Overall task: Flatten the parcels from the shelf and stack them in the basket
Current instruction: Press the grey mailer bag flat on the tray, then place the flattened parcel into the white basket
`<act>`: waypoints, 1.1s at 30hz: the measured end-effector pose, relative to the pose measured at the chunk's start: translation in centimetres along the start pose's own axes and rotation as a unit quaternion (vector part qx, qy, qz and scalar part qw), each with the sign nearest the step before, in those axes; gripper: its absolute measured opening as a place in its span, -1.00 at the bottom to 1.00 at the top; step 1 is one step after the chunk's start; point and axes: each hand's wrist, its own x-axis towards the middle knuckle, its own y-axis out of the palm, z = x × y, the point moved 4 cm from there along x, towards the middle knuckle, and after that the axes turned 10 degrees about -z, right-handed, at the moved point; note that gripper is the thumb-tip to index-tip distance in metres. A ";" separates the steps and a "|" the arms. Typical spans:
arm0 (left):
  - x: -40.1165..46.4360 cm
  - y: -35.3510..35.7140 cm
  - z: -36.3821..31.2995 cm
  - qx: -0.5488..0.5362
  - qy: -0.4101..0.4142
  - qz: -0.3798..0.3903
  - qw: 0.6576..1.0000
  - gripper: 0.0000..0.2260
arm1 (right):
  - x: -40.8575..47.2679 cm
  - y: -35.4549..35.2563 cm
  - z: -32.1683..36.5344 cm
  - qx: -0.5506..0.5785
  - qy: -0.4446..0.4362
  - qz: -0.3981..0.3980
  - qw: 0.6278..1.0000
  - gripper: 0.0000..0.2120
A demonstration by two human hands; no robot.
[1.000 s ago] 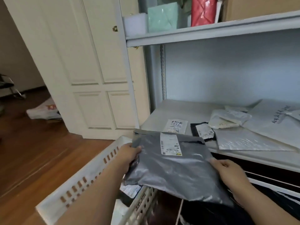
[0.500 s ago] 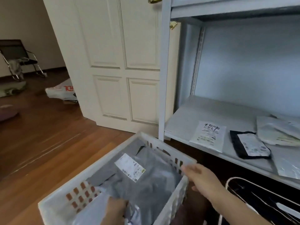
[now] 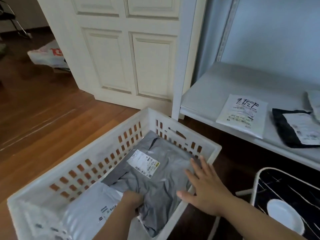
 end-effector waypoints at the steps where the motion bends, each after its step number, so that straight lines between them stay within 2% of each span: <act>1: -0.9 0.2 -0.7 0.015 0.013 -0.005 1.000 -0.85 | 0.1 0.2 0.0 -0.005 0.000 0.003 1.000 0.02; 2: -2.6 -0.2 -1.8 0.040 0.017 -0.033 0.999 -0.99 | 0.3 0.4 -0.1 -0.011 0.001 0.007 1.000 -0.01; 5: -5.1 -1.9 -3.8 0.090 0.092 -0.199 0.971 -0.86 | 0.5 0.5 -0.4 -0.014 0.002 0.019 1.000 -0.17; 6: -7.0 -2.7 -4.3 0.141 0.116 -0.222 0.958 -0.70 | 0.5 0.5 -0.4 -0.014 0.000 0.023 1.000 -0.18; 7: -8.2 -3.2 -4.5 0.232 0.122 -0.272 0.926 -0.55 | 0.6 0.5 -0.4 -0.017 -0.003 0.027 0.999 -0.19; 8: -9.7 -3.0 -4.6 0.324 0.138 -0.249 0.902 -0.42 | 0.5 0.4 -0.4 -0.016 -0.007 0.031 0.999 -0.20; 9: -10.5 -2.4 -5.1 0.377 0.165 -0.213 0.886 -0.32 | 0.4 0.0 -0.3 -0.009 -0.012 0.033 0.999 -0.22; 10: -10.8 -0.9 -6.1 0.396 0.228 -0.203 0.866 -0.27 | 0.2 -0.5 -0.4 0.006 -0.018 0.034 0.999 -0.24; 12: -13.3 1.1 -7.8 0.412 0.265 -0.029 0.871 -0.42 | -0.8 -2.0 -0.7 0.048 -0.024 0.042 0.998 -0.27; 14: -15.7 1.3 -10.4 0.405 0.295 -0.037 0.864 -0.67 | -1.9 -3.6 -1.4 0.082 -0.013 0.046 0.996 -0.27; 16: -18.8 2.2 -13.1 0.408 0.333 -0.045 0.849 -0.73 | -2.5 -4.9 -2.6 0.088 0.011 0.038 0.995 -0.26; 21: -28.7 6.1 -17.6 0.380 0.465 0.040 0.799 -0.59 | -6.4 -7.7 -6.5 0.066 0.046 -0.021 0.997 -0.38; 26: -35.5 9.7 -16.0 0.323 0.488 0.132 0.800 -0.54 | -14.3 -8.7 -12.9 0.033 0.125 -0.037 0.991 -0.42; 31: -40.0 14.3 -13.6 0.347 0.492 0.176 0.779 -0.50 | -23.5 -9.0 -21.4 0.029 0.249 -0.108 0.962 -0.50; 33: -41.6 16.6 -13.1 0.368 0.510 0.174 0.757 -0.51 | -26.5 -8.8 -24.2 0.032 0.284 -0.146 0.947 -0.53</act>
